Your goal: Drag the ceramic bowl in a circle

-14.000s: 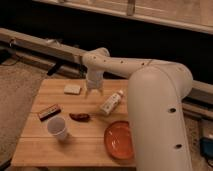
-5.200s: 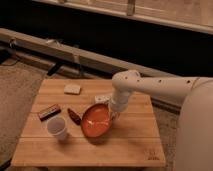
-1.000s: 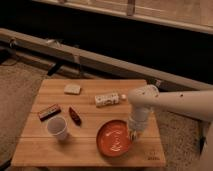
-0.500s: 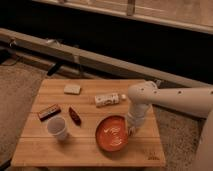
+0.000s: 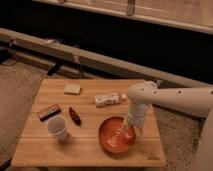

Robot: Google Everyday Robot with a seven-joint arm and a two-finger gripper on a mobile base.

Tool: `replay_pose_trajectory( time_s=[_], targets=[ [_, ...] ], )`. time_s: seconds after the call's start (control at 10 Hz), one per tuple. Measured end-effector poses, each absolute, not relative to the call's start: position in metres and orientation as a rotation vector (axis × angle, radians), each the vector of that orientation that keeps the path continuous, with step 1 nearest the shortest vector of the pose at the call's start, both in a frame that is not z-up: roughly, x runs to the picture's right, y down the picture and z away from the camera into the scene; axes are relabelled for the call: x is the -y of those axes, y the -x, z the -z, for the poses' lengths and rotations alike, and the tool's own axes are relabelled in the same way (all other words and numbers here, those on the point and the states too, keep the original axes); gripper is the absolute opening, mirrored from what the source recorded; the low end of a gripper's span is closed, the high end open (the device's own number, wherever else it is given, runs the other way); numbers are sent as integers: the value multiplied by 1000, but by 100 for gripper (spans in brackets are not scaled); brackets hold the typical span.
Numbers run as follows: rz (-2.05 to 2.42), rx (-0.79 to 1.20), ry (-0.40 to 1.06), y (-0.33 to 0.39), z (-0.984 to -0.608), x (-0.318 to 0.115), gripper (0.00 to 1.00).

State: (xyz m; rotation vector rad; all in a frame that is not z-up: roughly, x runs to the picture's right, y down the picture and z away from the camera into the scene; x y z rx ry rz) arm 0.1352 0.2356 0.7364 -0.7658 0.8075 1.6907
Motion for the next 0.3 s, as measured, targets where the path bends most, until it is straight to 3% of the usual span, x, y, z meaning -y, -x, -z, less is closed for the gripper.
replay_pose_trajectory(
  time_s=[0.3],
  targets=[
    [-1690,-809,767,-135,-737,-236,63]
  ],
)
